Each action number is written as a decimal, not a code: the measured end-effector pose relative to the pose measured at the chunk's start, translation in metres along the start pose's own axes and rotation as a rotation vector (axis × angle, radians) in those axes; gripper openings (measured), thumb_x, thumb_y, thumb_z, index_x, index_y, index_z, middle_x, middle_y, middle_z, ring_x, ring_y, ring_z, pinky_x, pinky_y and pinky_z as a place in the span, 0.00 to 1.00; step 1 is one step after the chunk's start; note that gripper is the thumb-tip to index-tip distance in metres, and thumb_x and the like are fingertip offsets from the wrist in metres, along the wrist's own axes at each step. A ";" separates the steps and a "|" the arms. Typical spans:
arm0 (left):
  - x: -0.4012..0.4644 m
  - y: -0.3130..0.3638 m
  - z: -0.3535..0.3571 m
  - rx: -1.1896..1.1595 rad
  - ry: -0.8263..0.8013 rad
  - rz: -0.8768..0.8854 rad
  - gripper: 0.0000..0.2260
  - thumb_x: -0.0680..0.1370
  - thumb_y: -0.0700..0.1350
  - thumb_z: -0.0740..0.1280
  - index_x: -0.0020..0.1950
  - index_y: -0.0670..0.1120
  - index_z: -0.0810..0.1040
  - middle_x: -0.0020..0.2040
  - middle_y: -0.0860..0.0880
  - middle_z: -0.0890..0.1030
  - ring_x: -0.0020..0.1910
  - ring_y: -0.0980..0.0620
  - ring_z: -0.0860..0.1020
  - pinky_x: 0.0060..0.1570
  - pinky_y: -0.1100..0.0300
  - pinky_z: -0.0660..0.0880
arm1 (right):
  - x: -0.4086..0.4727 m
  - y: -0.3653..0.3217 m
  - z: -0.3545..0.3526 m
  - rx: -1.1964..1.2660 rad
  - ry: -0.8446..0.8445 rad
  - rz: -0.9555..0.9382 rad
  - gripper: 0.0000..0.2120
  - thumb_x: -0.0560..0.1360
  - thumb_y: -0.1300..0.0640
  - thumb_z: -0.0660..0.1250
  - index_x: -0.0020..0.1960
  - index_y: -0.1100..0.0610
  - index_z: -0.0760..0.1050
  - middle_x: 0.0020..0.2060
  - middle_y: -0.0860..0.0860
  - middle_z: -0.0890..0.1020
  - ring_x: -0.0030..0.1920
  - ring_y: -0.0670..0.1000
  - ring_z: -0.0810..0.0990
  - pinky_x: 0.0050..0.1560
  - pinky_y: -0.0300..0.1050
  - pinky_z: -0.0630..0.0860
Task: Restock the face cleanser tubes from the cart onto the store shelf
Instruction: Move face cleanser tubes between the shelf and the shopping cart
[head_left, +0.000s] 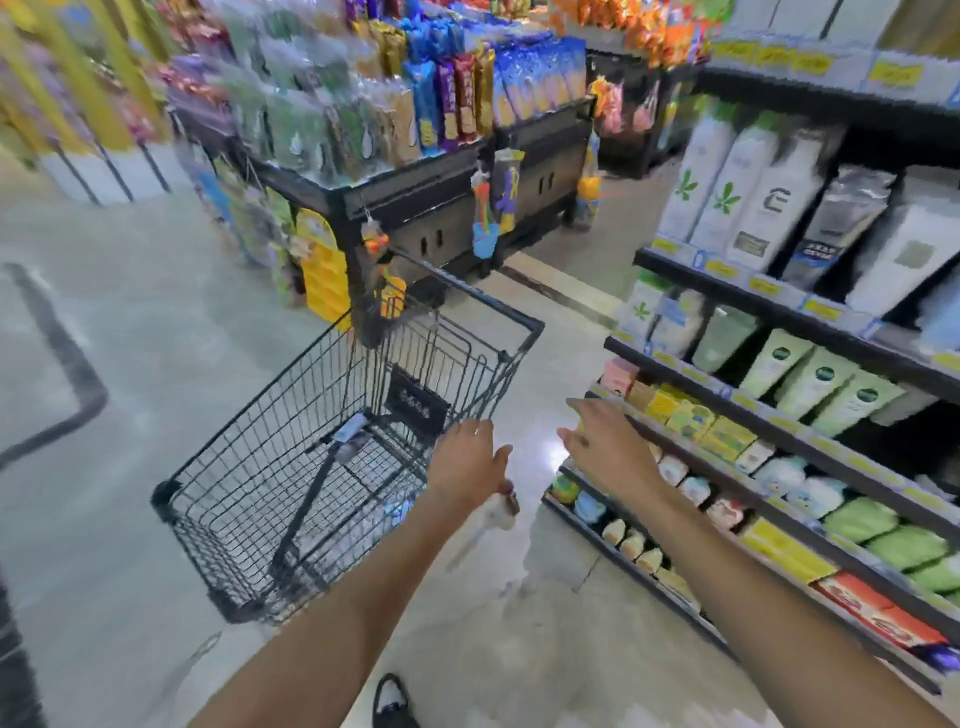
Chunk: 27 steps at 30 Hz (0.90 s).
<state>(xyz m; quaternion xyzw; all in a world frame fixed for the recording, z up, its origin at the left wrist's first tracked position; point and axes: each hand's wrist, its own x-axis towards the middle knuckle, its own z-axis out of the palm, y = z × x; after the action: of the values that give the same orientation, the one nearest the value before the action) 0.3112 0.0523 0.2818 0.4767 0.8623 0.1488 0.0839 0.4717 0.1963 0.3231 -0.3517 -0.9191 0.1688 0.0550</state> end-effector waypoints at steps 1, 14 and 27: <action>-0.002 -0.022 -0.005 -0.012 0.003 -0.034 0.21 0.84 0.56 0.60 0.70 0.44 0.73 0.66 0.43 0.77 0.65 0.41 0.76 0.64 0.47 0.73 | 0.012 -0.019 0.011 -0.006 -0.016 -0.027 0.25 0.84 0.47 0.61 0.79 0.55 0.66 0.74 0.55 0.71 0.76 0.56 0.66 0.72 0.49 0.65; -0.003 -0.258 -0.022 -0.070 -0.082 -0.341 0.23 0.84 0.56 0.60 0.76 0.47 0.67 0.74 0.42 0.71 0.68 0.39 0.74 0.65 0.39 0.74 | 0.133 -0.197 0.133 -0.022 -0.304 -0.184 0.26 0.84 0.48 0.62 0.79 0.55 0.65 0.76 0.55 0.70 0.76 0.56 0.67 0.74 0.51 0.66; 0.076 -0.335 0.037 -0.099 -0.234 -0.571 0.22 0.83 0.55 0.62 0.70 0.41 0.72 0.67 0.40 0.76 0.64 0.40 0.76 0.60 0.45 0.74 | 0.263 -0.190 0.258 -0.110 -0.704 -0.253 0.25 0.82 0.50 0.66 0.77 0.55 0.68 0.70 0.57 0.74 0.67 0.59 0.76 0.62 0.54 0.76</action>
<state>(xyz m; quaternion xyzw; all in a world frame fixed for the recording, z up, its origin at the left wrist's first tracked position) 0.0143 -0.0443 0.1340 0.2244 0.9375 0.1053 0.2440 0.0991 0.1685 0.1432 -0.1585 -0.9256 0.2218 -0.2626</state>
